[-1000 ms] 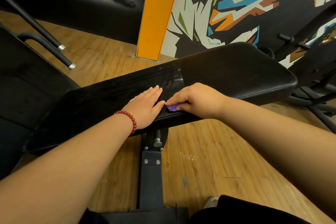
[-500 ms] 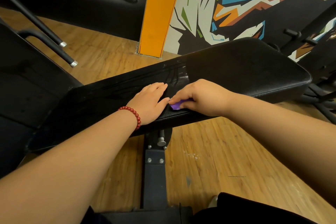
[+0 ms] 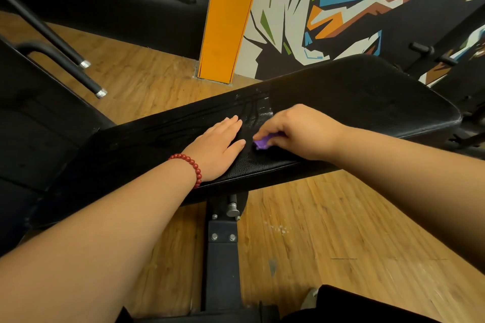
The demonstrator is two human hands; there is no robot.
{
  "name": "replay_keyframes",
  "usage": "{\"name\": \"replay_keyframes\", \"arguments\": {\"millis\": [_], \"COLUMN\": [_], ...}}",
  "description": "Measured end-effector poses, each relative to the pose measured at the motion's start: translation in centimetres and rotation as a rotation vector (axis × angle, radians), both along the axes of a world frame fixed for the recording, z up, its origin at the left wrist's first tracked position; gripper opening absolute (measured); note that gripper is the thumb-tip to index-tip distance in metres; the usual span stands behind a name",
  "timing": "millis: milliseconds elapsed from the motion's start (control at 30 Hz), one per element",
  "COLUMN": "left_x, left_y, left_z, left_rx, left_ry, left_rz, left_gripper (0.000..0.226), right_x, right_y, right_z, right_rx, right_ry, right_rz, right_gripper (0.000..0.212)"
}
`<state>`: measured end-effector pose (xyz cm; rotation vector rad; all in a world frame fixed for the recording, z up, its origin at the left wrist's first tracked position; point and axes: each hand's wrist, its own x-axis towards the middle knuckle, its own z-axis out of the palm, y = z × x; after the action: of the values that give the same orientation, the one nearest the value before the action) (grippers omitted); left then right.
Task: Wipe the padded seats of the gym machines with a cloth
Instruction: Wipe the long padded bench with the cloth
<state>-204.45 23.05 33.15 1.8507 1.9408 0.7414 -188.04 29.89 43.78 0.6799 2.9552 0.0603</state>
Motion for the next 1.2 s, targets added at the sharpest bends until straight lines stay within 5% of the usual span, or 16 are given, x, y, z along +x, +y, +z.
{"name": "replay_keyframes", "arguments": {"millis": [567,800,1033,1200], "left_x": [0.2,0.0,0.3,0.1], "left_y": [-0.3,-0.1,-0.6,-0.3], "left_z": [0.0,-0.2,0.0,-0.1], "left_rx": [-0.007,0.000,-0.004,0.001], "left_ry": [0.038,0.038,0.037,0.032], "left_rz": [0.008,0.002,0.013,0.010], "left_gripper": [0.056,0.055,0.055,0.054], "right_x": [-0.3,2.3,-0.9,0.8], "right_y": [-0.2,-2.7,1.1,-0.6], "right_z": [-0.4,-1.2,-0.1,-0.3], "right_rx": [0.029,-0.050,0.049,-0.034], "right_ry": [0.055,0.059,0.073,0.051], "right_rz": [-0.094,0.118,-0.110,-0.031], "right_gripper": [0.031,0.026,0.030,0.028]}}
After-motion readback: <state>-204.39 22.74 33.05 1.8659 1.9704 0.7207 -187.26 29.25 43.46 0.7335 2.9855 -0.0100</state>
